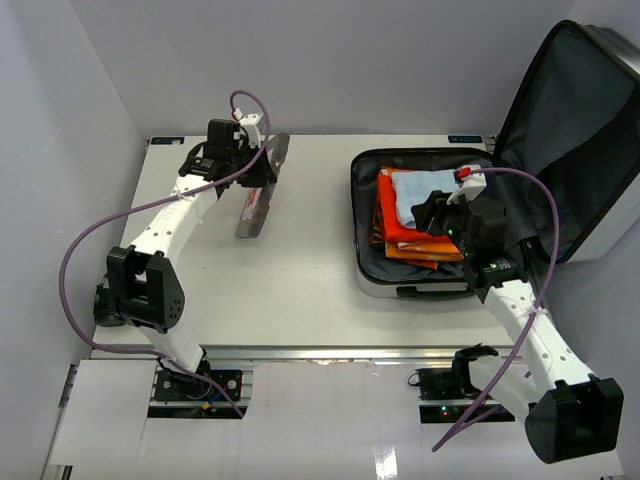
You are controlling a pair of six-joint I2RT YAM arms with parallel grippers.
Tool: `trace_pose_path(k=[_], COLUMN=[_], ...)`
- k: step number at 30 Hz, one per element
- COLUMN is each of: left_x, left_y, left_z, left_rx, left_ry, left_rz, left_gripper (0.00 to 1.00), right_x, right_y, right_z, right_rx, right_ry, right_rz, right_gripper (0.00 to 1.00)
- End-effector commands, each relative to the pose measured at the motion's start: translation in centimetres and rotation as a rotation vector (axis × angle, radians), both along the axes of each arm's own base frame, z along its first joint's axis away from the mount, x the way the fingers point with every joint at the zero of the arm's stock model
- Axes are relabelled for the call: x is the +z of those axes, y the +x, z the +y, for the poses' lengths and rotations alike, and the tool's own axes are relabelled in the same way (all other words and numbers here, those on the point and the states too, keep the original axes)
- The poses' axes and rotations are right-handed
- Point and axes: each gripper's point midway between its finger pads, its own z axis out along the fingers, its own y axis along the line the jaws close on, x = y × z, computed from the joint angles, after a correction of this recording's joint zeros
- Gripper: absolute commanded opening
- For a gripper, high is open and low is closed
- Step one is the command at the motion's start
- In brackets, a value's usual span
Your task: Pack the luggage
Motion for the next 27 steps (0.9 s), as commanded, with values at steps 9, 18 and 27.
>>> trace_pose_path(k=[9, 18, 27], left_x=[20.6, 23.3, 22.0], left_y=[-4.5, -6.0, -6.1], left_z=[-6.4, -10.2, -15.8], left_rx=[-0.187, -0.210, -0.167], left_ry=[-0.597, -0.752, -0.823], left_rz=[-0.193, -0.185, -0.116], left_gripper=[0.00, 0.00, 0.00], right_x=[1.7, 1.8, 0.9], right_y=[0.3, -0.1, 0.4], right_z=[-1.0, -1.4, -2.4], right_rx=[-0.059, -0.076, -0.129], right_ry=[0.011, 0.007, -0.017], right_rz=[-0.020, -0.026, -0.009], right_gripper=[0.52, 0.52, 0.52])
